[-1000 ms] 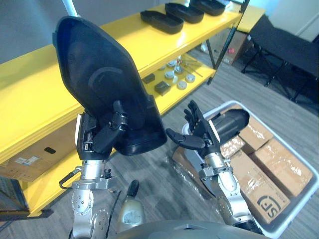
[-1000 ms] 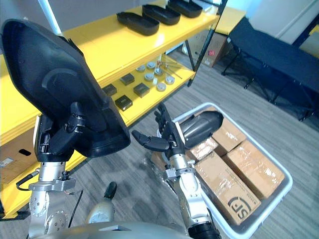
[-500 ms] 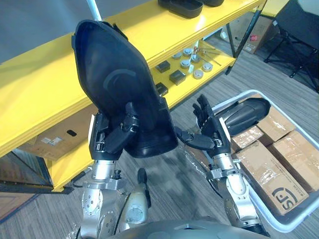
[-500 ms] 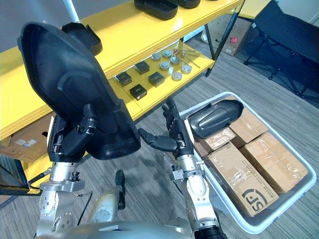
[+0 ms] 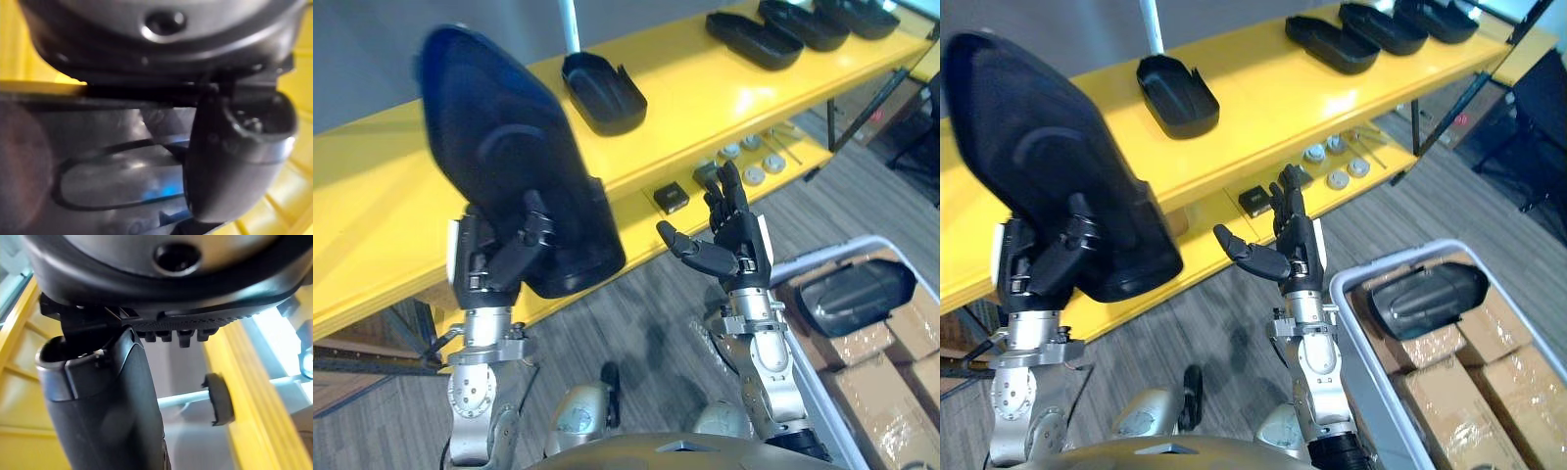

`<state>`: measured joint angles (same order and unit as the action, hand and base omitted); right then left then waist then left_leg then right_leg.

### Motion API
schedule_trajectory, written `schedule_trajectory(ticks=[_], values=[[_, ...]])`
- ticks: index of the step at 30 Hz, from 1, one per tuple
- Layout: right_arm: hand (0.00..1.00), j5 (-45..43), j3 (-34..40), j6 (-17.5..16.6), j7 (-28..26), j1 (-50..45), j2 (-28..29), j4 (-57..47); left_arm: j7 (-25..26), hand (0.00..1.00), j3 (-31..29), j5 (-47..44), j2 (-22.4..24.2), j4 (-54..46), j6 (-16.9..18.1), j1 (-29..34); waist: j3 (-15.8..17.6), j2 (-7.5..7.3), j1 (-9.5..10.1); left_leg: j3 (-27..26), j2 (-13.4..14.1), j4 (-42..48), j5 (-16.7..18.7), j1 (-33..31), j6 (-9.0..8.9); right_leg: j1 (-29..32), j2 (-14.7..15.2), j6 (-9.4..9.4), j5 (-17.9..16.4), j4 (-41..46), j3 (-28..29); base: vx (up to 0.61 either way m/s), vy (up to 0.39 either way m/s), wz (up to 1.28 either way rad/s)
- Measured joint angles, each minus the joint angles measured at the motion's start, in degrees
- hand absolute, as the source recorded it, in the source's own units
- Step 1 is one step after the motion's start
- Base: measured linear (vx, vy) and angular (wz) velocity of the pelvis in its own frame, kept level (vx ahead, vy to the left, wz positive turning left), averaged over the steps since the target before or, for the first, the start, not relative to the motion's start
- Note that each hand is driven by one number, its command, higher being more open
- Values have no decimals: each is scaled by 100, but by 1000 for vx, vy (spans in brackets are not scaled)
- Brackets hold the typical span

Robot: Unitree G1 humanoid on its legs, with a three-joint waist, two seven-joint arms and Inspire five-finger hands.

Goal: Walk over and take three plastic housings, then place them on the shelf

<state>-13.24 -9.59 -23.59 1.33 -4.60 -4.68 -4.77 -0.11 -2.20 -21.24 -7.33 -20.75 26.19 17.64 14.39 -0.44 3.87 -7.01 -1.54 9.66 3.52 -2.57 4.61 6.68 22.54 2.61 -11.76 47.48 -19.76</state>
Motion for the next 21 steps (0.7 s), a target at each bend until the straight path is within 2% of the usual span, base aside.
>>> schedule_trajectory(ticks=[2,4,5,6,7,8,9,10,11,12,14,15,18,19,21], values=[[100,87,44,-82,259,375,-16,-210,302,0,-62,-4,-37,2,2,-238,-57,52,-88,307,-2,-147,63,161,-59,425,-602,42,-67,-1368,220,221,-19,64],[100,160,100,-98,366,559,-29,-371,458,0,-38,15,-37,23,0,-374,-56,71,-122,544,-3,-204,99,299,-86,703,-878,218,85,-2051,623,300,-110,80],[100,169,126,-101,434,623,-55,-466,577,0,0,136,-39,53,-1,-433,-59,85,-160,724,-8,-186,131,419,-208,817,-979,373,224,-2468,858,319,-155,110],[100,171,139,-110,435,639,-93,-495,632,0,-2,147,-53,76,-2,-432,-80,49,-200,944,-54,-164,203,587,-335,816,-1003,444,337,-2719,961,343,-227,108],[100,171,156,-110,421,638,-125,-496,632,0,-15,128,-53,102,-2,-433,-100,17,-232,1073,-82,-146,256,658,-405,798,-998,371,444,-2788,1058,361,-301,120],[100,172,240,-112,368,630,-185,-497,633,0,-44,104,-59,115,-11,-432,-158,-52,-285,1306,-124,-32,444,720,-516,698,-995,192,766,-2892,1196,420,-424,127],[100,199,371,-112,344,605,-198,-501,632,0,-90,98,-105,114,-10,-430,-314,-227,-289,1414,-161,155,775,669,-648,523,-967,117,975,-3099,1145,342,-400,127],[100,261,459,-111,333,604,-256,-499,624,0,-95,96,-60,172,-5,-440,-354,-185,-295,1329,-41,285,939,650,-677,455,-987,194,1273,-3109,1085,323,-409,118],[100,329,629,-112,290,562,-479,-514,620,0,-56,89,141,274,-39,-330,-562,167,-309,1014,470,455,1065,519,-812,287,-1244,67,1092,-3258,691,343,-365,87],[100,329,790,-112,252,593,-670,-522,621,0,-58,98,287,303,-44,-255,-686,395,-270,772,865,481,1029,498,-925,193,-1451,-32,1079,-3358,471,352,-320,73],[100,212,1034,-112,172,587,-805,-523,597,0,-47,136,419,307,-126,-248,-745,516,-279,406,1119,351,855,559,-1139,49,-1589,-187,995,-3332,208,341,-235,50],[100,82,1146,-112,160,586,-815,-523,591,0,-26,137,425,308,-163,-242,-742,512,-299,268,1154,349,770,606,-1117,-40,-1632,-248,955,-3337,143,320,-230,46],[100,-340,1302,-170,43,557,-862,-626,593,0,23,149,423,324,-314,-236,-718,519,-309,50,1265,1105,709,496,-1065,-467,-1702,-303,907,-3542,110,197,-118,12],[100,-414,1312,-230,-45,525,-857,-858,590,0,19,165,413,325,-361,-233,-661,447,-296,-37,1285,1591,772,328,-1003,-745,-1612,-305,904,-3764,138,112,1,4],[100,-454,1343,-360,-93,524,-852,-1124,580,0,27,327,405,322,-361,-270,-668,470,-296,-112,1283,1281,868,260,-998,-844,-1518,-290,913,-3850,133,73,52,11]])
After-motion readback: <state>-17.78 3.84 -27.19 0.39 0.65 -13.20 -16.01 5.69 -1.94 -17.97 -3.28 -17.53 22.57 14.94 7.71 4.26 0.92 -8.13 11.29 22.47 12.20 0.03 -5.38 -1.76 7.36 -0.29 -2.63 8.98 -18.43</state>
